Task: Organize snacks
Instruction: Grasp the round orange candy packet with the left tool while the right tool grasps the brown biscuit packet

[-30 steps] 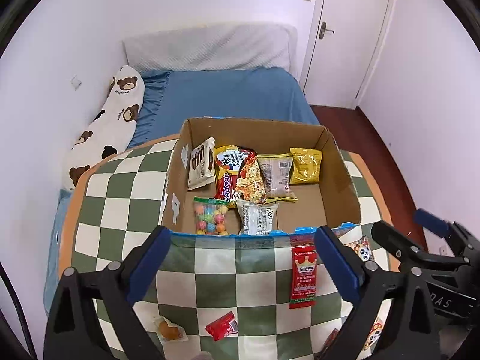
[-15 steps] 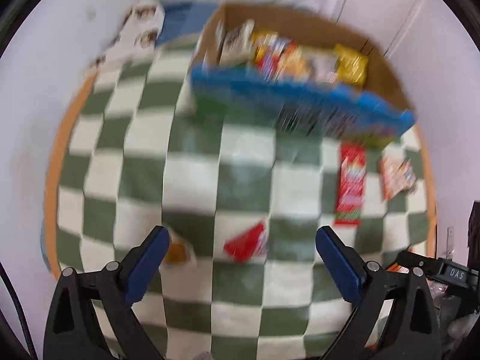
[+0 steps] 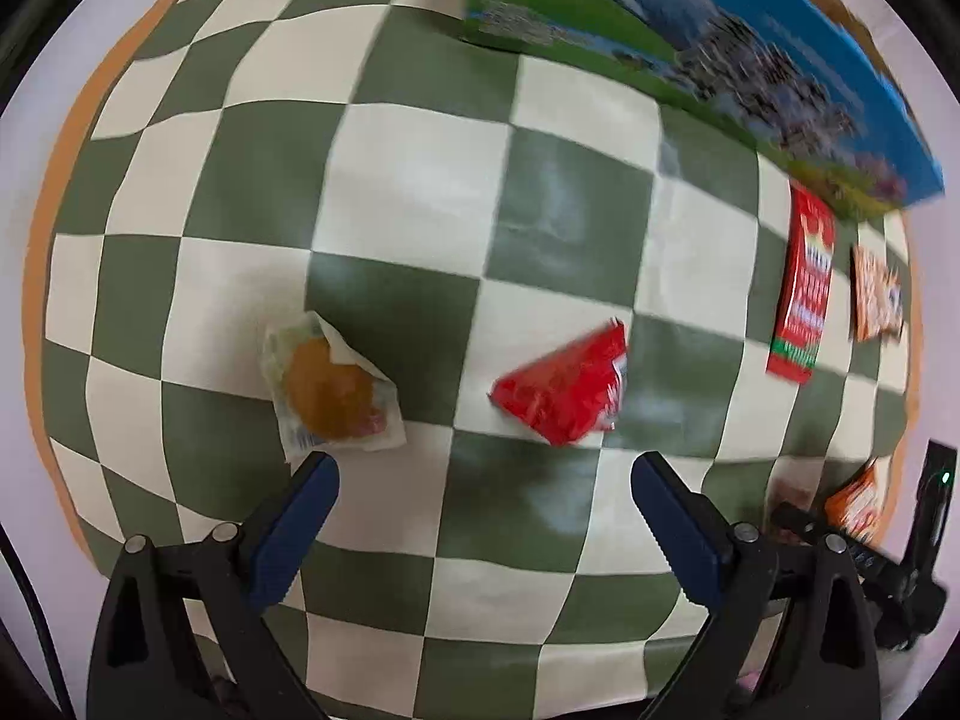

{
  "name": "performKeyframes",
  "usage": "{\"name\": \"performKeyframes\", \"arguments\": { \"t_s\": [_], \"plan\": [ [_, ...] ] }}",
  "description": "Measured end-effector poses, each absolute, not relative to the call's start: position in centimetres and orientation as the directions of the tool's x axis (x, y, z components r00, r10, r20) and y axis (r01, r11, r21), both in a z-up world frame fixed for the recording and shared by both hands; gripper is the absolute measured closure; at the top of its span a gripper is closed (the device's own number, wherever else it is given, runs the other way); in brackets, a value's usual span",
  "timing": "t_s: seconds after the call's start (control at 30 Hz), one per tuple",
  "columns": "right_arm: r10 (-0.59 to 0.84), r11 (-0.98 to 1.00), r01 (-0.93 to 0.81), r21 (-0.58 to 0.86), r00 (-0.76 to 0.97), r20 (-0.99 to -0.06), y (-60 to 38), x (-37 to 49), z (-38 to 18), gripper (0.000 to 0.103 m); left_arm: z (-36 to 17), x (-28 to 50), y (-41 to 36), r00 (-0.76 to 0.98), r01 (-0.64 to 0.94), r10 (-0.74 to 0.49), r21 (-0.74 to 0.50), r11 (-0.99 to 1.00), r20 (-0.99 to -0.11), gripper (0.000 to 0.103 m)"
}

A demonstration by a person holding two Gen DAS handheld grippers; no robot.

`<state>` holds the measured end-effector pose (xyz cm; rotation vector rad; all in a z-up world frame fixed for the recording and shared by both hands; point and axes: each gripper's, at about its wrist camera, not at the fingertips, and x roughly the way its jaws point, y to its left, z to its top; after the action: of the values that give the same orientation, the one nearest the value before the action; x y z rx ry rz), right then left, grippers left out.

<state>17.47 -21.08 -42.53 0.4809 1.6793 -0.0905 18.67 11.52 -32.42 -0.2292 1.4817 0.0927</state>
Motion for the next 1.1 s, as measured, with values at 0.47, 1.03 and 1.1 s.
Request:
{"name": "performKeyframes", "arguments": {
  "t_s": [0.47, 1.03, 1.1],
  "plan": [
    [0.224, 0.974, -0.036, 0.225, -0.028, -0.974, -9.0, 24.1, -40.7, 0.049, -36.4, 19.0, 20.7, 0.011, -0.439, -0.162, -0.15, 0.886, -0.987, 0.003],
    [0.257, 0.966, 0.051, 0.253, -0.108, -0.96, -10.0, 24.0, -43.8, 0.03, -39.1, 17.9, 16.9, 0.029, -0.339, -0.087, -0.091, 0.936, -0.996, 0.039],
    [0.244, 0.97, 0.039, 0.241, -0.102, -0.964, -8.5, 24.2, -43.9, 0.031, -39.3, 17.9, 16.6, 0.023, -0.33, -0.073, -0.076, 0.941, -0.997, 0.039]
  ]
}}
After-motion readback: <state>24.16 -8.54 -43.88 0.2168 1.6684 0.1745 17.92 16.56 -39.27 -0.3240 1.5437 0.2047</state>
